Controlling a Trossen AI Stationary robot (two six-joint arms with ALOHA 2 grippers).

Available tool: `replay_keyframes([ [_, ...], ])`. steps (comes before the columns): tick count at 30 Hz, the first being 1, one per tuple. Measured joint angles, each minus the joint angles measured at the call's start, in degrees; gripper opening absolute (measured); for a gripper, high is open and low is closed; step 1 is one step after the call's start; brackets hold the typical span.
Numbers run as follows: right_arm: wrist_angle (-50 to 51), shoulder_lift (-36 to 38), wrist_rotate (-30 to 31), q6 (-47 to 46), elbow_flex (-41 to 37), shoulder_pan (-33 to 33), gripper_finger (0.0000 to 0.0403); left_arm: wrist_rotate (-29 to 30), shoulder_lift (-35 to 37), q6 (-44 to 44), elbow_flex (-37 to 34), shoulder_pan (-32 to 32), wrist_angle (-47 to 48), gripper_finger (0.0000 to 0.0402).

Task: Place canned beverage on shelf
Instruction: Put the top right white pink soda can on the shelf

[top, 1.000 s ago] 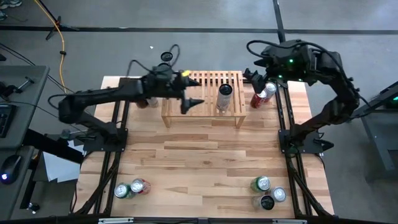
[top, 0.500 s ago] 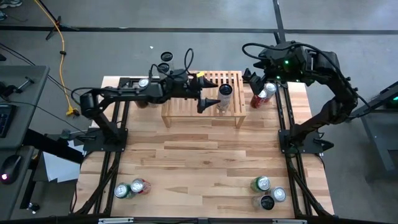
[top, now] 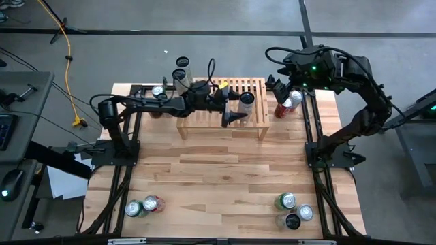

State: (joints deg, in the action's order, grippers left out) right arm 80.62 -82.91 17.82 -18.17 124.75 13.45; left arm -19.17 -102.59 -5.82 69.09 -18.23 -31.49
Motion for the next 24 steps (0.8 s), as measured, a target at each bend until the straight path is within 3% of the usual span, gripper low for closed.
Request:
replay_keyframes([
  [10, -0.04, 0.0, 0.0, 0.08, 0.0, 0.0, 0.0323, 2.19, 0.0, 1.98, -0.01, 1.38, -1.67, 0.0384],
  [17, -0.07, 0.0, 0.02, 0.17, 0.0, 0.0, 0.0323, 7.24, 0.0, 4.93, -0.01, 3.63, -1.45, 0.0375],
  [24, -0.09, 0.0, 0.02, 0.24, 0.0, 0.0, 0.0323, 12.53, 0.0, 4.97, -0.01, 4.9, -1.41, 0.0342],
])
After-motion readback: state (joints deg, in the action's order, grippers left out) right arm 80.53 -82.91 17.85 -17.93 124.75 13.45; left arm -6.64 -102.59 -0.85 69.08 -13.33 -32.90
